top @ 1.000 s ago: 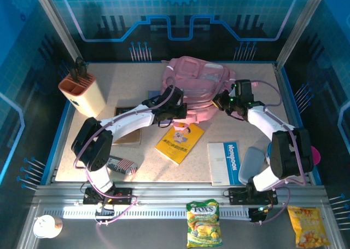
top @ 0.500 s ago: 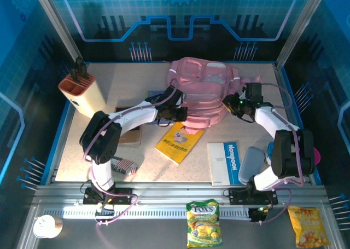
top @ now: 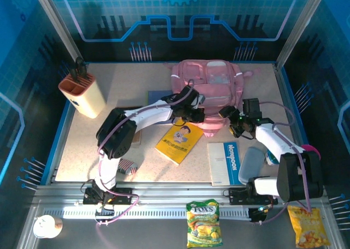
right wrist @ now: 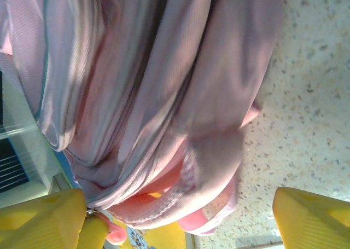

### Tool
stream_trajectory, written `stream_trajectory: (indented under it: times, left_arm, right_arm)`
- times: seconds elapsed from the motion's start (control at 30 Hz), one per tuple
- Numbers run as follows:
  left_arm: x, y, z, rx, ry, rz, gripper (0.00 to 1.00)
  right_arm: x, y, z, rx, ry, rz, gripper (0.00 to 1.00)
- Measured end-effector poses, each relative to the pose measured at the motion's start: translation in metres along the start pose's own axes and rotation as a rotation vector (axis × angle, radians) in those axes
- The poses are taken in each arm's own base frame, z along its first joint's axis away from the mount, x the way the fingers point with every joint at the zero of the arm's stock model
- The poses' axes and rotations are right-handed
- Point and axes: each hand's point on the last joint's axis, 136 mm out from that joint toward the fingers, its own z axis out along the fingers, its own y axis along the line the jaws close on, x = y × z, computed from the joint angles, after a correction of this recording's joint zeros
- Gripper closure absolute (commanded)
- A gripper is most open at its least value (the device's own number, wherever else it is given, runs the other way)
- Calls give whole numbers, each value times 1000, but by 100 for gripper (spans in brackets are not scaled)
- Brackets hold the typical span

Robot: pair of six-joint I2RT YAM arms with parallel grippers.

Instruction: Pack books, pencil case, and school supplies into a backpack

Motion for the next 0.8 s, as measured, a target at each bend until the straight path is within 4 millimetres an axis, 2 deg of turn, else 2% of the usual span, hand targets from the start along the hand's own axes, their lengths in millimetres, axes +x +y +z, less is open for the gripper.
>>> stream_trajectory:
  times: [0.17, 0.37, 0.5, 0.73, 0.8]
  left_arm:
    - [2, -16, 10, 32, 14, 17, 100]
    - [2, -17, 10, 39, 16, 17, 100]
    - [3, -16, 10, 36, 22, 17, 100]
    - [9, -11, 10, 12, 46, 40, 100]
    - [9, -7, 9, -6, 48, 53, 100]
  right_arm:
    - [7, -3, 10, 19, 15, 92, 11]
    - [9, -10, 25, 60, 20, 160, 12]
    - [6, -13, 36, 91, 24, 182, 18]
    - [0, -11, 41, 97, 5, 167, 60]
    - [-2, -11, 40, 99, -3, 154, 68]
